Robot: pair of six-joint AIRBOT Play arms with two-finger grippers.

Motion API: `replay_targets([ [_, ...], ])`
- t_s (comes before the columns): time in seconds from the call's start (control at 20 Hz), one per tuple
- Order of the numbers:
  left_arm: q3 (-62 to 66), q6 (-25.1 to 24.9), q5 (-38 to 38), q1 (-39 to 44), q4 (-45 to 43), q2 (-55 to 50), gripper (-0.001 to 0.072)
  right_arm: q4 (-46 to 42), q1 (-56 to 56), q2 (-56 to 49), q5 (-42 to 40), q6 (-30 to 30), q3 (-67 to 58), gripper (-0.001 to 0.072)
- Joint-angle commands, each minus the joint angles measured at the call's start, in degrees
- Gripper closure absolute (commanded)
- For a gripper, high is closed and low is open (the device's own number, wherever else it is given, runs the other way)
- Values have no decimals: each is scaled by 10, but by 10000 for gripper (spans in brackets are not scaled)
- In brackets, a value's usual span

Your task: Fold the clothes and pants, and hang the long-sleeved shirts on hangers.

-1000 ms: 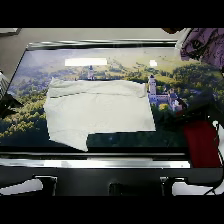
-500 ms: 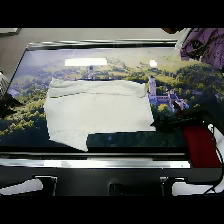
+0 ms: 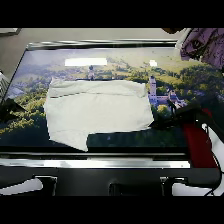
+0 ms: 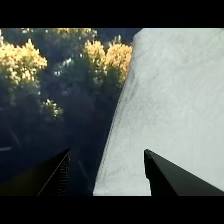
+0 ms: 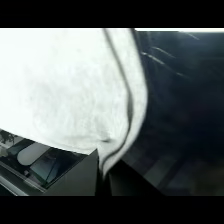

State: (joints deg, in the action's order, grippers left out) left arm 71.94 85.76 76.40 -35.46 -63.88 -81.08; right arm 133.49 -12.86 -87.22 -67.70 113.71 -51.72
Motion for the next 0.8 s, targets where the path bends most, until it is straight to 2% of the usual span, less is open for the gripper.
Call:
replay_targets([
  [0.0, -106, -95, -43, -22, 88, 8, 170, -2, 2, 36, -7, -13, -1, 681],
  [0.1, -167, -145, -70, -18, 121, 8, 171, -2, 2, 56, -12, -21, -1, 681],
  [0.25, -226, -189, -94, -12, 149, 8, 170, -2, 2, 73, -12, -35, -1, 681],
  [0.6, -272, -228, -95, -2, 149, 7, 171, 7, 2, 75, -14, -52, -1, 681],
  [0.75, -275, -228, -100, 16, 149, 4, 171, 9, 2, 75, -14, -52, -1, 681],
])
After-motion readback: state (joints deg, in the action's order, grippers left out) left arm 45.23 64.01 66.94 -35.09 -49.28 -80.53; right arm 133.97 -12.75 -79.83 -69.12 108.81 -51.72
